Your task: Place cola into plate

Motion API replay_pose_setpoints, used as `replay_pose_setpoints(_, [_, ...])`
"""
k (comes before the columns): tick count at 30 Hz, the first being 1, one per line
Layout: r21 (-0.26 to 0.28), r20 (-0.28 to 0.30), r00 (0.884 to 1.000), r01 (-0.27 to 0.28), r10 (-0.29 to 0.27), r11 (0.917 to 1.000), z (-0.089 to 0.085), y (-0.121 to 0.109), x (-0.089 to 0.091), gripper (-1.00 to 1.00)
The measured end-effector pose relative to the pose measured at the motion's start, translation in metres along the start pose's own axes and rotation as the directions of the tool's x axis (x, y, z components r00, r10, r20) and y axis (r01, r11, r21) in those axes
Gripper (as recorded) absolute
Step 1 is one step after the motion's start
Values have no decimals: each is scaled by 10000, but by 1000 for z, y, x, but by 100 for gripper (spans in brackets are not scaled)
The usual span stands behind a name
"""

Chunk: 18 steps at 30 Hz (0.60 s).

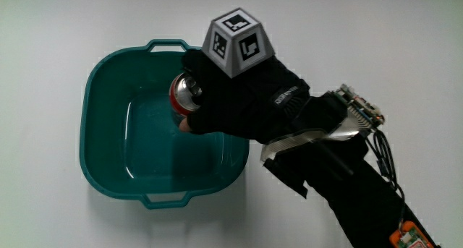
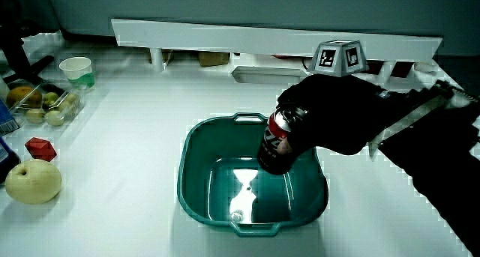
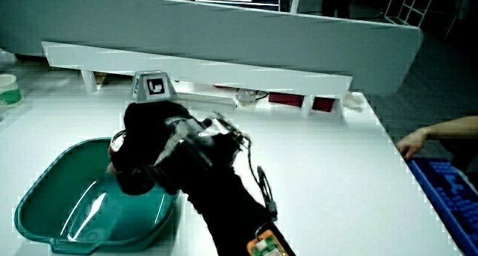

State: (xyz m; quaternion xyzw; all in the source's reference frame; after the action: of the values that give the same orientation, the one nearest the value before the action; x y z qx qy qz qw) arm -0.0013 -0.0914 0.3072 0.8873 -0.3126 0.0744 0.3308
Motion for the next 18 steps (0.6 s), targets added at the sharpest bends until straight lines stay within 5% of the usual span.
replay_pose_setpoints(6, [-264,-47,9998,-193,192,9995,-7,12,-11,0])
replay_pose_setpoints(8, [79,-78,9991,-426,427,9991,-7,13,-19,0])
replay_pose_setpoints(9, [0,382,9993,36,-36,10000,-11,17,-21,0])
replay_pose_setpoints(10, [-221,18,9985,-542,543,9983,-12,18,-25,0])
replay_pose_setpoints(18, [-1049,679,9966,-402,475,9937,-38,40,-40,0])
